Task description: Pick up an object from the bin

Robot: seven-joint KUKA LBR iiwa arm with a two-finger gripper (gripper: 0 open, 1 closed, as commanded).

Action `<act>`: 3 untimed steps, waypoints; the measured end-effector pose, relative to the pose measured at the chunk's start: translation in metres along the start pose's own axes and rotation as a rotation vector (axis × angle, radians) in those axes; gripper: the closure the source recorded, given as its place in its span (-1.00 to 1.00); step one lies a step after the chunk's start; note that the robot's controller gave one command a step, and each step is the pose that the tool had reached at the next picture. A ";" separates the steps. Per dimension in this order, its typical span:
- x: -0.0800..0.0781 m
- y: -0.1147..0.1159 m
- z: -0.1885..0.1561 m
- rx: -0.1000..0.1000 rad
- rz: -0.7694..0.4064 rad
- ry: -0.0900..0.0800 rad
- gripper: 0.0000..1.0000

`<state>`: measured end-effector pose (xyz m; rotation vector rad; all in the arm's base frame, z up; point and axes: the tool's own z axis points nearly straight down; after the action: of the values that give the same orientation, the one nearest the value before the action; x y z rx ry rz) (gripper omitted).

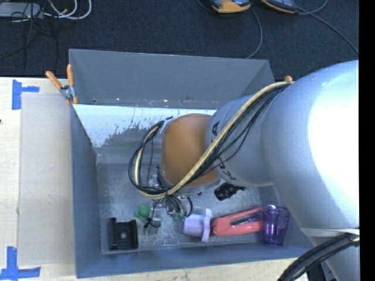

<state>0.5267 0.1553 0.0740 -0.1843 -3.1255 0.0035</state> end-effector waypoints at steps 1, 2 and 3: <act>0.018 -0.012 0.005 -0.001 0.203 0.001 1.00; 0.018 -0.012 0.005 -0.001 0.204 0.001 1.00; 0.024 -0.020 0.005 0.001 0.189 0.004 1.00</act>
Offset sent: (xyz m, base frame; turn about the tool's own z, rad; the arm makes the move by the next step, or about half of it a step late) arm 0.0000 0.0000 0.0000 0.0000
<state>0.5005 0.1386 0.0698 -0.4779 -3.0902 0.0067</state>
